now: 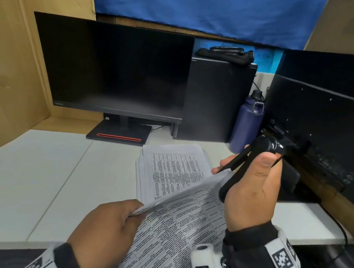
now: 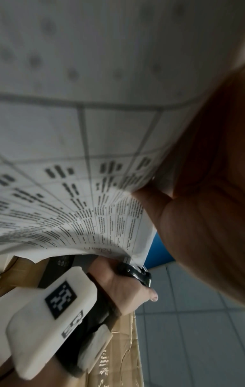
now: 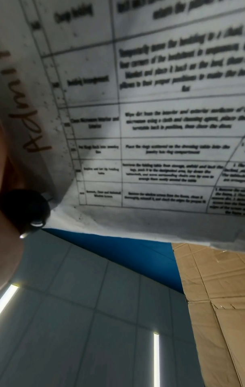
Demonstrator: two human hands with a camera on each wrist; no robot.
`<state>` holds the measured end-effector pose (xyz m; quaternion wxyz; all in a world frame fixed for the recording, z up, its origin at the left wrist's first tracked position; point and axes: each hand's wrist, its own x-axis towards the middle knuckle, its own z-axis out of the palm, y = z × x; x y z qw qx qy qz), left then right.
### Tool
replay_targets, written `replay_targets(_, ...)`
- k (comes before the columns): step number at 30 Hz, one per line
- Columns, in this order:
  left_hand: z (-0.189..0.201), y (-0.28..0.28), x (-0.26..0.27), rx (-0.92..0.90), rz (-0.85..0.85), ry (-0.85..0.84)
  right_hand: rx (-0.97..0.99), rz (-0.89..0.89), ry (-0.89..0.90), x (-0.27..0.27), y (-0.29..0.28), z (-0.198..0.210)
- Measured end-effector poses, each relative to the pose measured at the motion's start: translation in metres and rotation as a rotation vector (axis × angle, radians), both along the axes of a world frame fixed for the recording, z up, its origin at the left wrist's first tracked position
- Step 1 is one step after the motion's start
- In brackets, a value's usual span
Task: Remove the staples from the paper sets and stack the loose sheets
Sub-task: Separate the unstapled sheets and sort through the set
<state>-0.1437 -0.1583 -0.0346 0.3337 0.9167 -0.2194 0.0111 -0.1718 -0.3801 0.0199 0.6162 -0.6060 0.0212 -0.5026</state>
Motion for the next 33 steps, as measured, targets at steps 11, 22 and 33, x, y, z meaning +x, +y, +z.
replay_targets(11, -0.007, -0.007, -0.012, 0.090, -0.022, -0.142, -0.110, -0.011, 0.136, 0.007, -0.024, 0.009)
replay_targets(22, 0.021, 0.044, 0.048, -0.620, 0.329, 0.427, -0.506, -0.129, 1.307, 0.029, -0.157, -0.059)
replay_targets(33, -0.012, 0.010, 0.118, -0.579, 0.348, 0.645, -0.957, -0.086, 1.028, 0.034, -0.095, -0.064)
